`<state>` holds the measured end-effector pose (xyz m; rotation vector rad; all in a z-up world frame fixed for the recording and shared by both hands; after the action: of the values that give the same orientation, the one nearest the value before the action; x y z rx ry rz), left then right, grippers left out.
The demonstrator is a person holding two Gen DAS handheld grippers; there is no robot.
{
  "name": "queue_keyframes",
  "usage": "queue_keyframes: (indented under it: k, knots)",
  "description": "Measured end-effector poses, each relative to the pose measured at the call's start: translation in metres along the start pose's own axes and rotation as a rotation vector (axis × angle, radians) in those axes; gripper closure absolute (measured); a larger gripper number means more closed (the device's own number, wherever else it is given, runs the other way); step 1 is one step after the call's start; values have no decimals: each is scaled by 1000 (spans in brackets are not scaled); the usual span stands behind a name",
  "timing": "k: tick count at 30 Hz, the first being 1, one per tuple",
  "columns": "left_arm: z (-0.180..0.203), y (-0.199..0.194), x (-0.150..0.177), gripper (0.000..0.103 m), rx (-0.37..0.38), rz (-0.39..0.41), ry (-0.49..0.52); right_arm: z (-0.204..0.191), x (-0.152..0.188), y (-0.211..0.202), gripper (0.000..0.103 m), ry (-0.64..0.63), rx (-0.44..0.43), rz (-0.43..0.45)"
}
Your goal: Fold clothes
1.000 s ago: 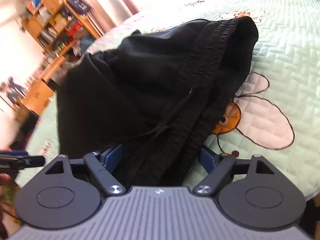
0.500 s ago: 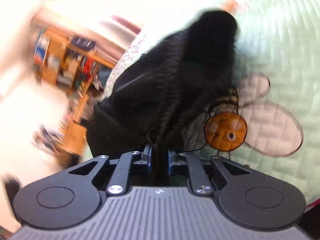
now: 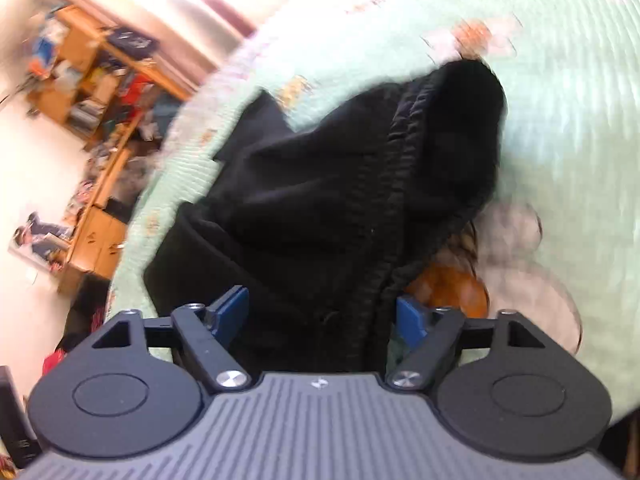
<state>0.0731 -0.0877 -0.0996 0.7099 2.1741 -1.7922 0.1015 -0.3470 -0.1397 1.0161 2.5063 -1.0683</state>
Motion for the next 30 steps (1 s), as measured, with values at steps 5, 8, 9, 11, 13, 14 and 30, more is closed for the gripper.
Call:
queue_keyframes:
  k: [5,8,9,11,13,14,30]
  knots:
    - [-8,0,1,2,-6,10,-13,30,25,2,36,-17,22,-33]
    - [-13,1,1,2,-10,7,-25,41,39,-3,40,-11,-8,-52]
    - [-15,2,1,2,-11,6,-28,42,44,-3,40,-12,-16,-53]
    - [-18,3,1,2,-14,4,-36,45,48,2,39,9,-30,-71]
    - [-21,4,1,2,-16,2,-43,49,52,11,43,15,-28,-90]
    - [-23,4,1,2,-17,1,-47,49,54,13,47,15,-21,-98]
    - [-44,3,-7,2,-33,-15,-114,33,-11,-96,87,319,-550,322]
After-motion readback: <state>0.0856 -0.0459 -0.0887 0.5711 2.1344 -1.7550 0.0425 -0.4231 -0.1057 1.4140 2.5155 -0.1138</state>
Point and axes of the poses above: each gripper's, at about its wrist camera, not at the fingertips, and y roughly the way its jaws point, z to its right, x to its underside, the point moved 3 cm from there along y, roughly the way its jaws point, and after that the axes turned 5 degrees about -x, right-handed, at the moved point
